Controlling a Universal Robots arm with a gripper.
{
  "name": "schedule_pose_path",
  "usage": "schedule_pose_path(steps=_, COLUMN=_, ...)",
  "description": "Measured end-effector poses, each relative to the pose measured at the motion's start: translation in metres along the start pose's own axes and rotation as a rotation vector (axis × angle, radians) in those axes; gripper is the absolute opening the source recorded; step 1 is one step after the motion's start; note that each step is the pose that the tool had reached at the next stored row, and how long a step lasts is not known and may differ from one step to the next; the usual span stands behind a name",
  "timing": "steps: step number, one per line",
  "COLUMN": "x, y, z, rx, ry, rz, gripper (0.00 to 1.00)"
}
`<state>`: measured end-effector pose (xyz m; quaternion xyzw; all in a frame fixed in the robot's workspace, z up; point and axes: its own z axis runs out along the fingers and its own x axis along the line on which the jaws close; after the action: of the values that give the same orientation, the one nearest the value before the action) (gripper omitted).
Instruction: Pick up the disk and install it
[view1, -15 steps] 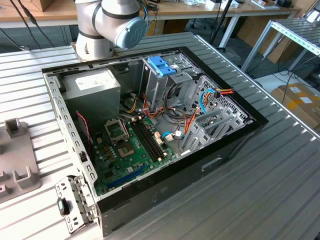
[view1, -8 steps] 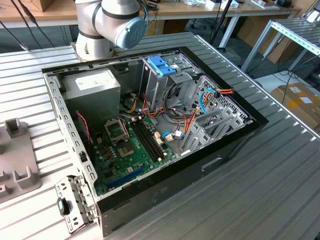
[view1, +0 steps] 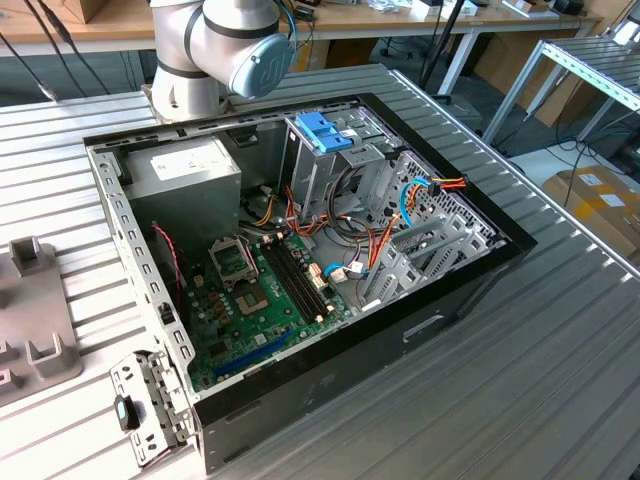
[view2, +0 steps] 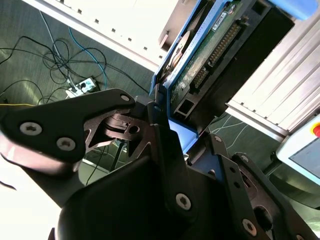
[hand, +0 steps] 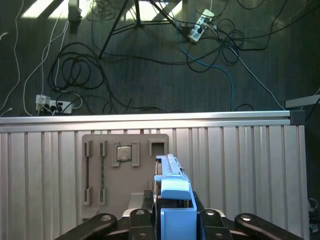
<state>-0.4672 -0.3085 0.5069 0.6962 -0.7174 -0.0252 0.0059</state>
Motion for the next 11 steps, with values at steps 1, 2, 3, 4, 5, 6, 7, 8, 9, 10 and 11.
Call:
schedule_pose_path(steps=1, x=0.0, y=0.0001, z=-0.0011, rx=0.0, ry=0.0, rz=0.0, gripper=0.37)
schedule_pose_path(steps=2, x=-0.0001, y=0.0001, z=-0.002, rx=0.0, ry=0.0, rz=0.0, gripper=0.37)
schedule_pose_path(steps=3, x=-0.0001, y=0.0001, z=-0.0027, rx=0.0, ry=0.0, rz=0.0, gripper=0.37)
schedule_pose_path(steps=4, x=-0.0001, y=0.0002, z=-0.004, rx=0.0001, ry=0.0, rz=0.0, gripper=0.37)
schedule_pose_path(steps=5, x=-0.0001, y=0.0002, z=-0.0046, rx=0.0, ry=0.0, rz=0.0, gripper=0.37)
schedule_pose_path(steps=6, x=-0.0001, y=0.0003, z=-0.0056, rx=0.0, ry=0.0, rz=0.0, gripper=0.37)
schedule_pose_path(steps=7, x=-0.0002, y=0.0003, z=-0.0062, rx=0.0, ry=0.0, rz=0.0, gripper=0.37)
schedule_pose_path(steps=8, x=-0.0002, y=0.0003, z=-0.0069, rx=0.0, ry=0.0, rz=0.0, gripper=0.37)
schedule_pose_path(steps=9, x=-0.0002, y=0.0003, z=-0.0076, rx=0.0, ry=0.0, rz=0.0, gripper=0.37)
schedule_pose_path(steps=10, x=-0.0002, y=0.0004, z=-0.0081, rx=0.0, ry=0.0, rz=0.0, gripper=0.37)
schedule_pose_path(steps=11, x=-0.0002, y=0.0004, z=-0.0084, rx=-0.0001, ry=0.0, rz=0.0, gripper=0.37)
